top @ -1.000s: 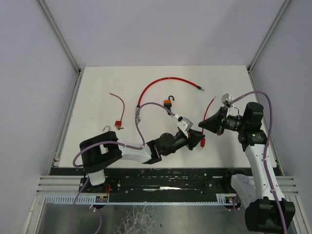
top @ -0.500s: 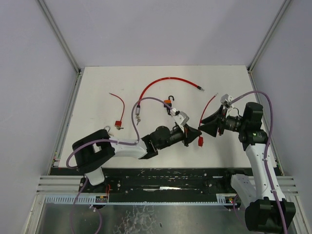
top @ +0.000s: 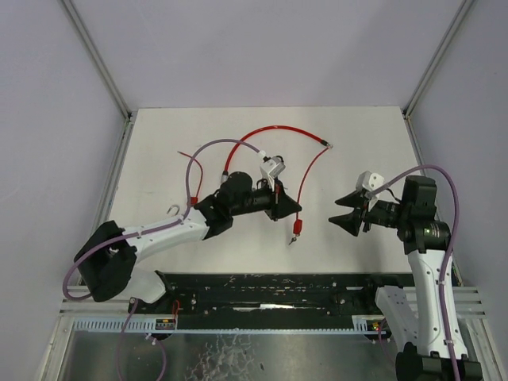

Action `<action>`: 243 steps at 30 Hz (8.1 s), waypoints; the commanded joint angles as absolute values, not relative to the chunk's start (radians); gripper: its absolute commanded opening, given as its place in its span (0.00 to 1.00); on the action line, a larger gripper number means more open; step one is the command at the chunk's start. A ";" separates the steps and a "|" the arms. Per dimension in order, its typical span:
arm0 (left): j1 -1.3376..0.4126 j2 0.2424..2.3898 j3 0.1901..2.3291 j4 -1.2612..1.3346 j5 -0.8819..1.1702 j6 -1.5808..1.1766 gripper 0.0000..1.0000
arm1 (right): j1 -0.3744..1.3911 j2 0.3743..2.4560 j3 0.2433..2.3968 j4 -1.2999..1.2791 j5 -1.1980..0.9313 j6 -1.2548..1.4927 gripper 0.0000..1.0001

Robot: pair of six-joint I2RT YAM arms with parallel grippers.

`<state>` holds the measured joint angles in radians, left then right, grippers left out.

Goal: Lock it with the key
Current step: Adjust the lock.

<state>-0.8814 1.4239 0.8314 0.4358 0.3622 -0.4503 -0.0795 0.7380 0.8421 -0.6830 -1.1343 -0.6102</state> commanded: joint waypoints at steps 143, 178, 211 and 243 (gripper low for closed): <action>-1.075 1.316 0.685 0.400 0.214 -0.150 0.38 | 0.067 0.713 0.804 -0.763 -0.988 -1.096 0.00; -1.053 1.140 0.667 0.489 0.057 -0.095 0.00 | 0.067 0.748 0.810 -0.567 -0.836 -0.794 0.32; -1.051 1.164 0.783 0.237 0.029 -0.027 0.00 | 0.067 0.868 1.025 -0.921 -0.719 -0.826 0.30; -1.045 1.284 0.635 0.958 0.511 -0.252 0.00 | 0.005 0.632 0.836 -0.144 -1.412 -0.033 0.00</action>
<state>-1.0386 1.2938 0.6388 0.7399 0.4469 -0.2234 0.0025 0.7036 0.9291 -0.5240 -1.3285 -0.3729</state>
